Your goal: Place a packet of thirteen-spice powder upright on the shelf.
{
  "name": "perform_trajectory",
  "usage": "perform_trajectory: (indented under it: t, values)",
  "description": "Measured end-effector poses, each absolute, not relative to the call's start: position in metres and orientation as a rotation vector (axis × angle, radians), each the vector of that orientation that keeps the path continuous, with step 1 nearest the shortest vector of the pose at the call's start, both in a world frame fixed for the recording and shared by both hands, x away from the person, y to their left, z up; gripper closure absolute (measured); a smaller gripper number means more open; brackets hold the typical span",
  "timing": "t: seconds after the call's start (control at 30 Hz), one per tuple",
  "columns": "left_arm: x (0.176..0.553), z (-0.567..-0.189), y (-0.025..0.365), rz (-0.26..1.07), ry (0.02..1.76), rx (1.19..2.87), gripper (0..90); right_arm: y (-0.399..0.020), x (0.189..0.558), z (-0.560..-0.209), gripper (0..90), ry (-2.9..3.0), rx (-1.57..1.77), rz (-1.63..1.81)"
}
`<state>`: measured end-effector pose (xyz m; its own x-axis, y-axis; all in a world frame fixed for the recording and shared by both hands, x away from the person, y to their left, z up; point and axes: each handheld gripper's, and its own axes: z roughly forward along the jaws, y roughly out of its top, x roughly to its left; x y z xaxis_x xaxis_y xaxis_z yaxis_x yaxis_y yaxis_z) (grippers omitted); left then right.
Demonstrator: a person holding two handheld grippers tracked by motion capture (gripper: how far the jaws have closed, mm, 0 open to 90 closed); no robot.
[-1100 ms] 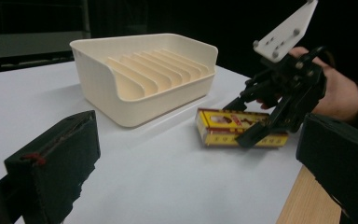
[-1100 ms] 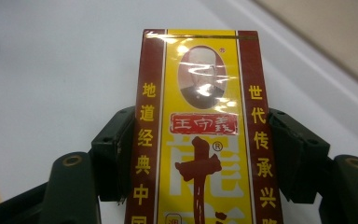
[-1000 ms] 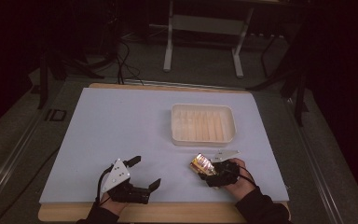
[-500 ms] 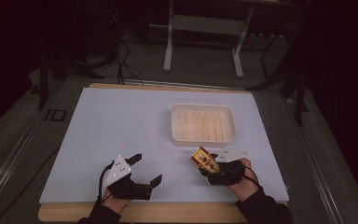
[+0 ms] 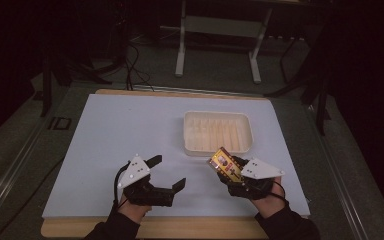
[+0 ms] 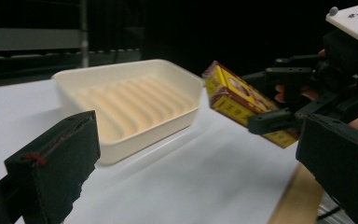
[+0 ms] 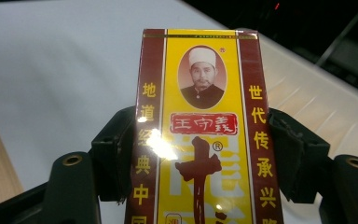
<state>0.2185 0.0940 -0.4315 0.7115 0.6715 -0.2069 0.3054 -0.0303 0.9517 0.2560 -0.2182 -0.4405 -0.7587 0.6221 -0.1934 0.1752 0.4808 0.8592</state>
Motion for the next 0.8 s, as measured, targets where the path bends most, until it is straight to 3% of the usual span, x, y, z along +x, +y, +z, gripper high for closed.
perform_trajectory:
  t: [0.43,0.67,0.8]
  values:
    - [0.229,-0.401,0.042,0.339,0.65,1.621,0.7,-0.218,0.227,-0.417,32.2,1.986,0.536,1.319]
    - [0.242,-0.405,0.026,0.242,0.682,1.554,0.7,-0.218,0.219,-0.418,32.2,1.912,0.497,1.352]
    - [0.25,-0.411,0.017,0.164,0.7,1.516,6.7,-0.217,0.219,-0.421,32.1,1.898,0.502,1.373]
